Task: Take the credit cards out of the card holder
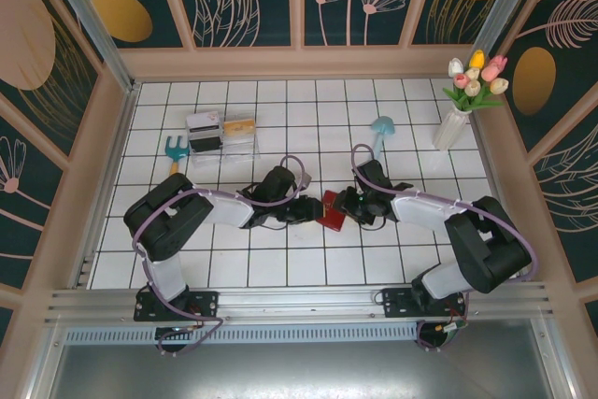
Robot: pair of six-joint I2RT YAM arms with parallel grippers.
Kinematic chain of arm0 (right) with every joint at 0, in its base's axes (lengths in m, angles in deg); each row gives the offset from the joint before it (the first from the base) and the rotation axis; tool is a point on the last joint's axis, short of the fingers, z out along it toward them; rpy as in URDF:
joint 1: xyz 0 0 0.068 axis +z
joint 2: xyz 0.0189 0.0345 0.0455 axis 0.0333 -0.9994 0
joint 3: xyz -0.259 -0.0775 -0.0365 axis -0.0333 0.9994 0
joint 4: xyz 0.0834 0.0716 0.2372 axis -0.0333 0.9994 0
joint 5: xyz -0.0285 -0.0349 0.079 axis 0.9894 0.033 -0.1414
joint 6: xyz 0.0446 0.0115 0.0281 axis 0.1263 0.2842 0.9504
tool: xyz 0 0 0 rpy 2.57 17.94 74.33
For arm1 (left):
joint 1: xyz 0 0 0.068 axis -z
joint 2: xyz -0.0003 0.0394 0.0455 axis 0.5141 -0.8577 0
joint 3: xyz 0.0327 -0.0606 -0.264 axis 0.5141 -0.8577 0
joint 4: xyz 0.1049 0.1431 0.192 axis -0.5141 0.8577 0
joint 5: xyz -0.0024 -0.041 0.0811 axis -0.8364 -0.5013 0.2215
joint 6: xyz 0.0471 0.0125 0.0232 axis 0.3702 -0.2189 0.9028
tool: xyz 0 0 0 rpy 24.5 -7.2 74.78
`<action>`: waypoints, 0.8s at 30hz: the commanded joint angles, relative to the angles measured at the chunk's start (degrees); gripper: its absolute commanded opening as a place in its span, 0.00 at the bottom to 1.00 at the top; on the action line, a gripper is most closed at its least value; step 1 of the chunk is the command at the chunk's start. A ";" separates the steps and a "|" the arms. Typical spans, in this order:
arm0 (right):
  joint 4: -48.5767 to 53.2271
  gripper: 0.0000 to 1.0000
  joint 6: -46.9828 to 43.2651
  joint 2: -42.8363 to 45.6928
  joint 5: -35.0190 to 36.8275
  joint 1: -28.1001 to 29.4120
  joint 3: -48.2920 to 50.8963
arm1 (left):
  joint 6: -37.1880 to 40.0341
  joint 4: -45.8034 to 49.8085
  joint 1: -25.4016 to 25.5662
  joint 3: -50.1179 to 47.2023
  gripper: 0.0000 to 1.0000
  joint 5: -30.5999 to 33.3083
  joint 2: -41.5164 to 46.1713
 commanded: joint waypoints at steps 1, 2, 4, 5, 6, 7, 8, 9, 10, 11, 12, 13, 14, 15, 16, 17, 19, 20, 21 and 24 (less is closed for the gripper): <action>-0.85 0.43 0.16 -0.51 -1.81 0.03 0.28 | -0.15 -5.84 0.56 -0.35 0.29 -1.75 1.87; -0.72 0.43 0.08 -0.17 -1.72 0.06 0.16 | -0.03 -5.91 0.54 -0.51 0.26 -1.61 1.88; -0.47 0.43 0.13 0.35 -1.54 0.10 -0.06 | 0.28 -5.54 0.53 -0.54 0.22 -1.22 1.98; -0.39 0.43 0.04 0.63 -1.41 0.06 -0.17 | 0.53 -5.21 0.54 -0.70 0.20 -0.95 2.12; -0.07 0.44 -0.17 0.84 -1.28 0.07 -0.35 | 0.67 -4.77 0.52 -0.60 0.19 -0.55 2.27; 0.56 0.44 -0.90 1.03 -1.03 0.04 -0.81 | 1.08 -3.94 0.56 -0.49 0.17 0.01 2.65; 1.53 0.45 -1.62 1.40 -0.30 0.06 -1.52 | 1.72 -2.63 0.51 -0.17 0.14 0.81 3.14; 2.63 0.46 -2.11 1.82 0.67 0.07 -2.16 | 2.34 -1.29 0.57 0.20 0.14 1.63 3.81; 3.65 0.47 -2.76 2.70 1.76 -1.52 -2.93 | 2.94 -0.05 0.58 0.52 0.13 2.43 4.67; 4.59 0.48 -3.40 3.79 2.57 -2.11 -3.67 | 3.85 1.47 0.55 0.83 0.13 3.37 5.80; 5.42 0.50 -3.74 4.65 3.32 -2.62 -4.39 | 4.85 3.35 0.54 1.44 0.12 4.36 6.17; 6.31 0.52 -4.26 5.87 4.29 -3.19 -5.16 | 6.28 6.28 0.58 2.24 0.12 5.70 8.34; 7.02 0.56 -4.65 7.13 5.38 -3.91 -5.81 | 8.05 9.75 0.53 3.35 0.11 7.28 9.49; 7.35 0.60 -4.99 8.21 6.12 -4.49 -6.27 | 9.71 13.14 0.51 4.58 0.11 9.00 10.46; 7.33 0.63 -5.18 9.46 6.58 -5.27 -6.49 | 11.84 17.37 0.53 6.01 0.11 11.03 11.50; 6.95 0.66 -5.31 10.63 6.64 -6.00 -6.50 | 14.02 21.55 0.54 7.55 0.11 13.44 12.61; 6.10 0.72 -5.32 12.31 6.90 -7.23 -6.45 | 17.99 28.51 0.51 10.91 0.11 18.45 14.47; 5.81 0.75 -5.25 12.94 7.22 -7.63 -6.38 | 20.03 32.53 0.57 12.17 0.11 21.59 15.39; 5.58 0.77 -5.23 13.35 7.46 -8.00 -6.37 | 21.45 36.11 0.55 14.33 0.11 24.75 16.07; 4.84 0.82 -5.05 13.74 8.04 -8.39 -6.04 | 25.03 45.77 0.50 18.63 0.11 34.50 17.37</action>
